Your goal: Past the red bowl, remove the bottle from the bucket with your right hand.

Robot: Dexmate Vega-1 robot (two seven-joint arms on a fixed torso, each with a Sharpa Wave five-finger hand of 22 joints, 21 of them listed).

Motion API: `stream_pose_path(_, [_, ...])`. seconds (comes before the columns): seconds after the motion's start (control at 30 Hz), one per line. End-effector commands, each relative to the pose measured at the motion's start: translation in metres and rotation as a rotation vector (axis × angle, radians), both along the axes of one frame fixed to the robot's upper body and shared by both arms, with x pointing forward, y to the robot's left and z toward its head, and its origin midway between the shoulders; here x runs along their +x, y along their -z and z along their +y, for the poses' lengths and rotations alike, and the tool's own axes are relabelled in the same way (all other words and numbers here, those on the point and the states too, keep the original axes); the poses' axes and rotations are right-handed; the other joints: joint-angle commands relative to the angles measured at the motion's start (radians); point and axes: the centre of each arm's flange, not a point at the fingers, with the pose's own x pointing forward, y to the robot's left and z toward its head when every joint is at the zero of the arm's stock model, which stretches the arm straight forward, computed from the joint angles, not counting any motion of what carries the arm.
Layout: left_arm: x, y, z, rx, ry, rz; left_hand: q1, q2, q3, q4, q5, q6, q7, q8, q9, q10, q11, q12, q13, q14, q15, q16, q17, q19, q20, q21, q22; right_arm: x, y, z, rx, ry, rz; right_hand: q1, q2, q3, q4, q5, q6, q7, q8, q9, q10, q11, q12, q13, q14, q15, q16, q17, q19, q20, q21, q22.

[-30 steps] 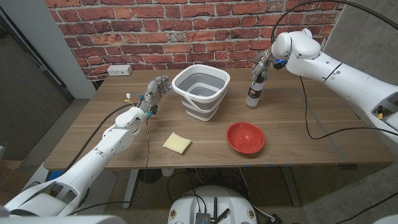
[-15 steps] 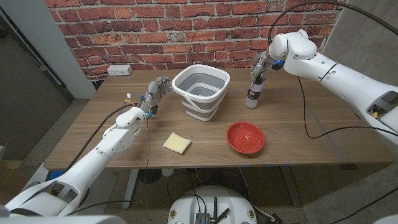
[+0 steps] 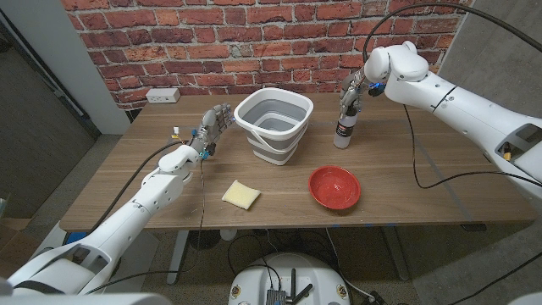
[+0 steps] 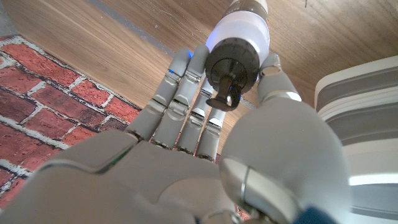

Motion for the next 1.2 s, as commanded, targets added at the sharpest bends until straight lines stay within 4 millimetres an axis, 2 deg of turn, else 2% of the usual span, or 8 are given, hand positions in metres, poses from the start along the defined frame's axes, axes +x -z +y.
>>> stream_pose_path(0.03, [0.001, 0.002, -0.001, -0.001, -0.002, 0.004, -0.011, 0.059, 0.005, -0.001, 0.000, 0.011, -0.001, 0.000, 0.005, 0.006, 0.002, 0.004, 0.005, 0.005, 0.004, 0.001, 0.002, 0.007, -0.041, -0.001, 0.003, 0.002, 0.002, 0.003, -0.007, -0.002, 0.006, 0.062, 0.083, -0.002, 0.005, 0.002, -0.004, 0.005, -0.004, 0.002, 0.050, -0.053, -0.003, 0.007, -0.008, -0.077, -0.007, 0.005, -0.008, -0.106, 0.006, -0.001])
stream_pose_path(0.3, [0.000, 0.004, 0.000, -0.008, 0.001, 0.002, -0.012, 0.059, 0.006, 0.000, 0.000, 0.011, -0.001, 0.000, 0.005, 0.007, 0.001, 0.004, 0.005, 0.005, 0.003, 0.001, 0.002, 0.007, -0.041, -0.001, 0.003, 0.002, 0.003, 0.004, -0.014, 0.007, 0.012, 0.037, 0.074, -0.013, 0.010, 0.000, -0.029, 0.009, -0.015, 0.001, 0.014, -0.042, -0.023, 0.012, -0.027, -0.075, -0.020, 0.005, -0.020, -0.100, 0.008, -0.003])
stream_pose_path(1.2, [0.003, 0.005, 0.001, -0.008, 0.007, 0.006, -0.012, 0.060, 0.008, 0.004, 0.000, 0.011, -0.002, 0.000, 0.005, 0.007, 0.002, 0.004, 0.006, 0.005, 0.004, 0.001, 0.002, 0.008, -0.039, -0.001, 0.003, 0.007, 0.010, 0.013, -0.044, 0.012, 0.028, 0.011, 0.071, -0.023, 0.013, 0.001, -0.038, 0.019, -0.021, 0.000, 0.005, -0.038, -0.033, 0.022, -0.041, -0.074, -0.028, 0.013, -0.032, -0.090, 0.012, -0.007])
